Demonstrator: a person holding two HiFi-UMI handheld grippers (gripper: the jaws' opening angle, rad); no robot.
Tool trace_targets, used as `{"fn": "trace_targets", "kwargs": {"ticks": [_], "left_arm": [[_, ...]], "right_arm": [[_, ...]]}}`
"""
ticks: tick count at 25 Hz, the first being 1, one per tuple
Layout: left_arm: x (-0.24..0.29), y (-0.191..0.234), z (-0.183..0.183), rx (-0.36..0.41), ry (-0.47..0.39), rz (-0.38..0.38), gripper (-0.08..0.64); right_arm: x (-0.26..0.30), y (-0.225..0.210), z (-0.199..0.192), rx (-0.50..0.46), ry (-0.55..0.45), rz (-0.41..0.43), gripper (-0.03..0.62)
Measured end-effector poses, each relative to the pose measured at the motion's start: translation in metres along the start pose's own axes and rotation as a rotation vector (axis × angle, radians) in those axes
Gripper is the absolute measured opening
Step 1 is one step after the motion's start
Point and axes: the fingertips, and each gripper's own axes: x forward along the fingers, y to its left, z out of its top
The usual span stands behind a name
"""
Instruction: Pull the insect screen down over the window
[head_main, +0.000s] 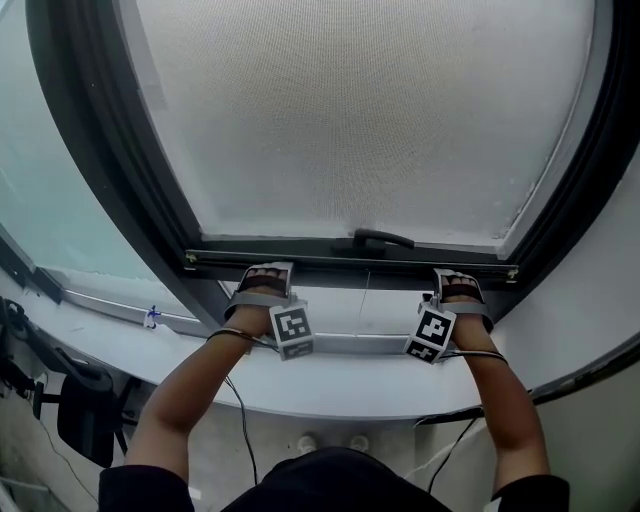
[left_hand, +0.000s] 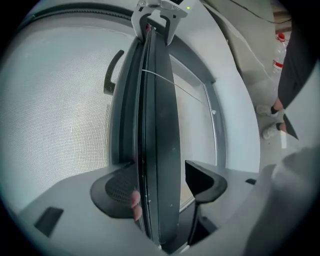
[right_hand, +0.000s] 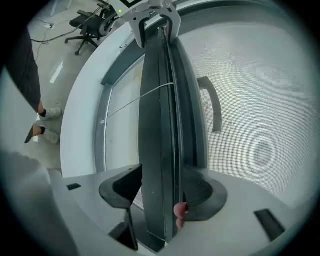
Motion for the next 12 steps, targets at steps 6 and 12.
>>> {"fn": "trace_targets", "kwargs": {"ticks": [6, 12], "left_arm": [[-0.0010, -0.0034, 0.0019, -0.019, -0.004, -0.010, 0.311], [0.0003, -0.0019, 0.0019, -0.021, -0.005, 0.016, 0.311]], "right_arm": [[-0.0015, 0.0031, -0.0003, 0.006, -0.001, 0.020, 0.255], [-0.0024, 0.0081, -0.0051, -0.010, 0.046, 0.035, 0.255]]}}
